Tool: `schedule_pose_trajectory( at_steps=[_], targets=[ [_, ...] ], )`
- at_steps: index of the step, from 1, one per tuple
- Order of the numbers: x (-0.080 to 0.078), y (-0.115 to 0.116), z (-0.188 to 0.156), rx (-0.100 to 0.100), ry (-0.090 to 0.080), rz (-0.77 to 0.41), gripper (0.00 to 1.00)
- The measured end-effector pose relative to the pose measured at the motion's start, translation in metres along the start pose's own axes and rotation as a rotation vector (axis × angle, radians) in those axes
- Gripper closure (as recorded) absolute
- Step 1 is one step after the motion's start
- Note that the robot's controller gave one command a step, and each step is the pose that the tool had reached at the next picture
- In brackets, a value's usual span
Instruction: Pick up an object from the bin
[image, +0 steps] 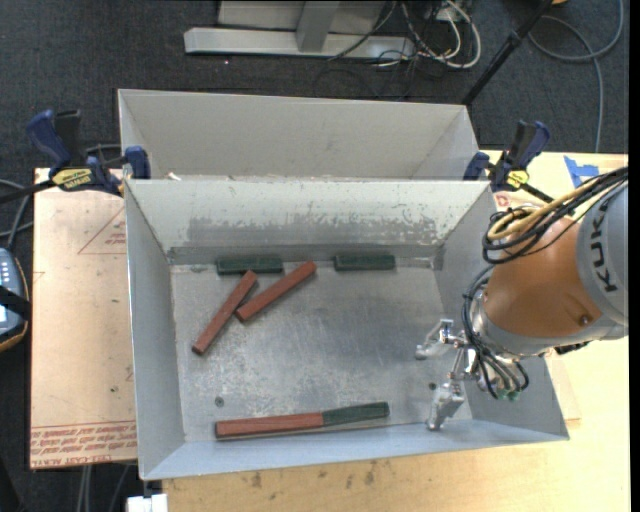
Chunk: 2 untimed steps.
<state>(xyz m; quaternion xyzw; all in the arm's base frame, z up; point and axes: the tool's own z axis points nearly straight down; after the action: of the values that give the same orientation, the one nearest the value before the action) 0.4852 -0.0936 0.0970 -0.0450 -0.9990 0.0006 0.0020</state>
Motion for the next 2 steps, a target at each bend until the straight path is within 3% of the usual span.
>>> schedule_pose_trajectory(
  at_steps=[1, 2],
  targets=[
    [-0.016, 0.001, -0.002, -0.004, -0.005, -0.069, 0.00],
    [-0.018, 0.023, 0.000, 0.003, -0.005, -0.120, 0.00]
  ],
)
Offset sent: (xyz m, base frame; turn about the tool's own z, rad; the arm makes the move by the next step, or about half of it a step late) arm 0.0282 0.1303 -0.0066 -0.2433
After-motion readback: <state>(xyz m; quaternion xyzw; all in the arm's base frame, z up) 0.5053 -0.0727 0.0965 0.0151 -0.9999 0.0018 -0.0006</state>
